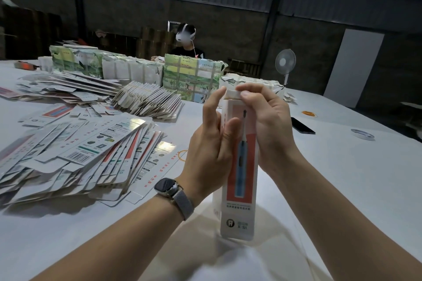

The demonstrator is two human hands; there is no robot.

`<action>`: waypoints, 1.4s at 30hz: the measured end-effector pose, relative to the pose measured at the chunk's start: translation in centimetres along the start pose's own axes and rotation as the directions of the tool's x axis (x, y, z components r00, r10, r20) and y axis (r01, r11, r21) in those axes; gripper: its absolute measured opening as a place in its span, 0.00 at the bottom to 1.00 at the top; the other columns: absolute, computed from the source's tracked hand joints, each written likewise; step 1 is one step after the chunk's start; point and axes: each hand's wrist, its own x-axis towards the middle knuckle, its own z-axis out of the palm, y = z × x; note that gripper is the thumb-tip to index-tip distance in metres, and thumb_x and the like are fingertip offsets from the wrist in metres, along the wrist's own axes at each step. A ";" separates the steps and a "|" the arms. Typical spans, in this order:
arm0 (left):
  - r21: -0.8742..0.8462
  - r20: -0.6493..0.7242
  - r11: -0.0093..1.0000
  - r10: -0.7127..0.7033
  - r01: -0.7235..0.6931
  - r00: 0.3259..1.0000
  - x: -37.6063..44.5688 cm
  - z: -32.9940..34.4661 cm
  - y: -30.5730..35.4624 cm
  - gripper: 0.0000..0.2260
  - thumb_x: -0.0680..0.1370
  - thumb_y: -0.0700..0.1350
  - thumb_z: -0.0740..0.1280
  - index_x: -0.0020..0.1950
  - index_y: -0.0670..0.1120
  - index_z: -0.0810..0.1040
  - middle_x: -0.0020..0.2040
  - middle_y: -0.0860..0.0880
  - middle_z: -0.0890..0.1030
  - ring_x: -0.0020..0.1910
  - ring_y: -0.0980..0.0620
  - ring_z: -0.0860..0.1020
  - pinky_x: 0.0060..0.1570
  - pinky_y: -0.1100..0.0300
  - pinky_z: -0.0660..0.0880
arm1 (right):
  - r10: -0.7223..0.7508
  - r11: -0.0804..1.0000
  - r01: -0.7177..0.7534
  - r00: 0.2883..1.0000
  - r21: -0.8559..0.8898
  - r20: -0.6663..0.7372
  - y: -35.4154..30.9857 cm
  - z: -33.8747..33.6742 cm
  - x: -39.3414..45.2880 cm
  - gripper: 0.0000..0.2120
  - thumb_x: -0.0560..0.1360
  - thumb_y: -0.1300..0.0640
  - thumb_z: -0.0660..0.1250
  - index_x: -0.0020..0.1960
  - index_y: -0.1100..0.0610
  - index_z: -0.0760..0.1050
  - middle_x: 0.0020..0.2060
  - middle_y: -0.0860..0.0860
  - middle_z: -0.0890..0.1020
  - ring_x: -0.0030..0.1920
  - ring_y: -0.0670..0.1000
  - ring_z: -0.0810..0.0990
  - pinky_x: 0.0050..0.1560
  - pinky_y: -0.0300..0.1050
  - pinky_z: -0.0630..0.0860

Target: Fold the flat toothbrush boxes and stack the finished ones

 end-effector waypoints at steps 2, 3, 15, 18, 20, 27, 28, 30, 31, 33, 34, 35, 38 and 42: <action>0.005 0.002 1.000 0.021 -0.021 1.000 0.0 0.0 0.0 0.18 0.84 0.48 0.55 0.73 0.52 0.59 0.34 0.56 0.68 0.28 0.61 0.73 0.29 0.69 0.67 | 0.005 1.000 -0.005 1.000 0.015 0.009 -0.1 -0.1 0.0 0.09 0.80 0.64 0.62 0.46 0.55 0.79 0.38 0.50 0.81 0.39 0.49 0.80 0.39 0.42 0.79; 0.005 0.002 1.000 0.031 -0.031 1.000 0.0 0.0 0.1 0.18 0.84 0.48 0.55 0.73 0.52 0.58 0.34 0.57 0.68 0.28 0.62 0.73 0.28 0.71 0.67 | 0.004 1.000 -0.005 1.000 0.029 0.018 -0.1 -0.1 0.0 0.09 0.80 0.64 0.62 0.46 0.56 0.79 0.38 0.50 0.81 0.39 0.49 0.80 0.38 0.42 0.79; -0.056 -0.016 0.997 0.043 -0.044 0.999 0.0 -0.1 -0.2 0.13 0.84 0.48 0.55 0.68 0.57 0.62 0.31 0.55 0.68 0.26 0.56 0.71 0.26 0.60 0.70 | -0.048 0.998 0.045 0.996 0.046 0.073 0.2 -0.4 -0.1 0.08 0.74 0.56 0.60 0.42 0.57 0.77 0.33 0.48 0.80 0.35 0.45 0.79 0.35 0.39 0.76; -0.084 -0.031 0.996 0.033 -0.035 0.999 0.0 -0.1 -0.1 0.11 0.84 0.48 0.55 0.66 0.56 0.63 0.31 0.50 0.69 0.26 0.54 0.71 0.25 0.54 0.71 | -0.064 0.998 0.063 0.995 0.008 0.070 0.3 -0.4 -0.2 0.08 0.74 0.55 0.60 0.43 0.56 0.78 0.34 0.49 0.80 0.36 0.46 0.80 0.36 0.40 0.78; -0.108 -0.053 0.994 0.017 -0.022 0.998 0.3 -0.2 0.1 0.10 0.84 0.48 0.55 0.65 0.57 0.63 0.33 0.45 0.72 0.27 0.49 0.74 0.25 0.46 0.73 | -0.094 0.995 0.095 0.994 -0.012 0.060 0.7 -0.2 -0.3 0.08 0.75 0.56 0.61 0.48 0.54 0.78 0.38 0.50 0.81 0.39 0.49 0.81 0.38 0.42 0.79; -0.282 -0.115 0.958 -0.094 0.058 0.989 1.5 -1.1 0.0 0.09 0.84 0.49 0.56 0.63 0.58 0.65 0.42 0.32 0.77 0.34 0.32 0.78 0.30 0.33 0.74 | -0.105 0.994 0.105 0.993 -0.004 0.054 1.8 0.7 -0.6 0.10 0.76 0.55 0.67 0.57 0.47 0.72 0.51 0.61 0.80 0.49 0.59 0.84 0.46 0.50 0.83; -0.287 -0.103 0.956 -0.091 0.058 0.990 1.5 -1.1 0.0 0.09 0.84 0.48 0.56 0.63 0.59 0.65 0.42 0.32 0.77 0.34 0.33 0.79 0.30 0.32 0.75 | -0.100 0.995 0.101 0.994 -0.015 0.053 1.8 0.5 -0.6 0.11 0.76 0.54 0.67 0.57 0.45 0.72 0.51 0.59 0.81 0.48 0.58 0.85 0.46 0.49 0.83; -0.296 -0.081 0.953 -0.092 0.064 0.992 1.5 -1.1 -0.1 0.09 0.83 0.48 0.56 0.63 0.58 0.65 0.44 0.32 0.78 0.36 0.32 0.80 0.32 0.32 0.76 | -0.088 0.995 0.090 0.994 -0.044 0.062 1.9 0.3 -0.6 0.12 0.76 0.51 0.66 0.58 0.41 0.72 0.52 0.56 0.81 0.49 0.55 0.85 0.44 0.46 0.83; -0.294 -0.076 0.953 -0.099 0.072 0.992 1.5 -1.1 -0.1 0.10 0.83 0.48 0.56 0.63 0.58 0.65 0.44 0.32 0.78 0.36 0.31 0.80 0.32 0.31 0.76 | -0.079 0.996 0.082 0.994 -0.047 0.075 1.9 0.2 -0.5 0.12 0.76 0.51 0.66 0.58 0.41 0.72 0.52 0.56 0.81 0.49 0.55 0.85 0.44 0.46 0.82; -0.273 -0.059 0.959 -0.096 0.076 0.994 1.5 -1.3 -0.2 0.09 0.83 0.48 0.56 0.63 0.58 0.65 0.44 0.32 0.78 0.37 0.31 0.80 0.33 0.31 0.76 | -0.062 0.998 0.064 0.993 -0.013 0.103 1.9 0.1 -0.4 0.11 0.77 0.53 0.66 0.56 0.41 0.73 0.49 0.56 0.81 0.47 0.55 0.85 0.45 0.47 0.82; -0.249 -0.051 0.966 -0.087 0.071 0.995 1.5 -1.4 -0.3 0.09 0.84 0.48 0.55 0.63 0.58 0.65 0.44 0.32 0.78 0.37 0.32 0.80 0.33 0.32 0.77 | -0.060 0.998 0.060 0.992 0.003 0.109 1.8 0.1 -0.3 0.10 0.77 0.54 0.66 0.55 0.42 0.73 0.47 0.55 0.81 0.46 0.55 0.85 0.46 0.49 0.82; -0.225 -0.045 0.972 -0.078 0.066 0.996 1.5 -1.5 -0.4 0.09 0.84 0.48 0.55 0.63 0.57 0.64 0.43 0.33 0.78 0.36 0.33 0.80 0.32 0.34 0.77 | -0.059 0.998 0.058 0.992 0.014 0.113 1.8 0.0 -0.3 0.09 0.77 0.56 0.66 0.53 0.43 0.73 0.45 0.54 0.80 0.46 0.55 0.84 0.46 0.50 0.82; -0.234 -0.035 0.969 -0.088 0.078 0.995 1.5 -1.5 -0.4 0.09 0.84 0.48 0.56 0.64 0.57 0.65 0.44 0.34 0.79 0.36 0.34 0.80 0.33 0.34 0.77 | -0.043 0.999 0.041 0.992 0.022 0.121 1.8 -0.3 -0.2 0.08 0.79 0.58 0.65 0.53 0.45 0.71 0.46 0.56 0.79 0.44 0.54 0.84 0.46 0.50 0.82; -0.284 -0.032 0.950 -0.143 0.128 0.989 1.6 -1.4 -0.3 0.09 0.82 0.51 0.57 0.62 0.63 0.66 0.46 0.31 0.78 0.39 0.30 0.80 0.35 0.30 0.76 | -0.070 0.991 0.075 0.996 -0.110 0.047 2.3 0.1 -0.4 0.10 0.80 0.54 0.65 0.57 0.41 0.69 0.49 0.55 0.79 0.45 0.52 0.85 0.42 0.44 0.83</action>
